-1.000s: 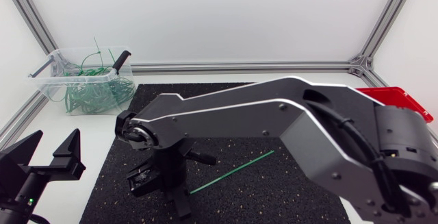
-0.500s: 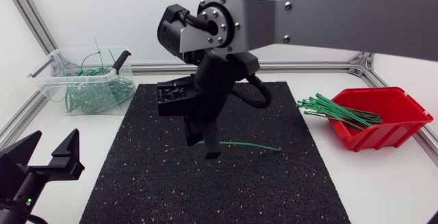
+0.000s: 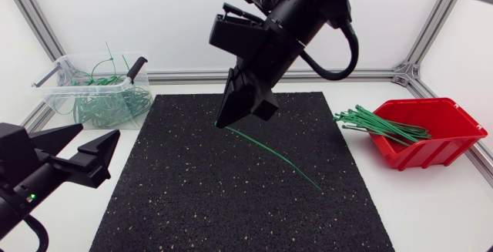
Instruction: Take a green cable tie from the red box, thread the tail through the head to close it, then place it in the transparent bin on the left.
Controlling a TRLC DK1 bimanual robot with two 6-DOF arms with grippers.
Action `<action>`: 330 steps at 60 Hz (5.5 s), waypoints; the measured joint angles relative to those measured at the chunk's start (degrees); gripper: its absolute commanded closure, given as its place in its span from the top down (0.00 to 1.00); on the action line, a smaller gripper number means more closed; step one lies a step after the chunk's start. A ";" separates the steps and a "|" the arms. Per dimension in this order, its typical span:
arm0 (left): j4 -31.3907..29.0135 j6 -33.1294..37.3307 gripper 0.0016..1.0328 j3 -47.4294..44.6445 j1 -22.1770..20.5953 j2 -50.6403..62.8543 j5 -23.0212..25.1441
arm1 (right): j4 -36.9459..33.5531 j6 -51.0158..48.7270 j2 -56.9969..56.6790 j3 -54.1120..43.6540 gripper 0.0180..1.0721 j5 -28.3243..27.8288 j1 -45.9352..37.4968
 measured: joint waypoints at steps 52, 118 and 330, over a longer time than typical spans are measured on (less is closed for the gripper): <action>2.93 20.65 0.80 17.68 -4.66 31.50 44.76 | -15.06 -11.98 6.60 9.03 0.05 -19.82 -4.90; 19.21 21.66 0.67 15.02 -4.48 40.37 71.08 | -21.40 -28.85 12.98 12.00 0.05 -31.87 -2.25; -13.11 26.03 0.03 27.06 -6.91 39.76 51.67 | 20.63 1.46 -10.71 -21.53 0.63 -5.90 -1.51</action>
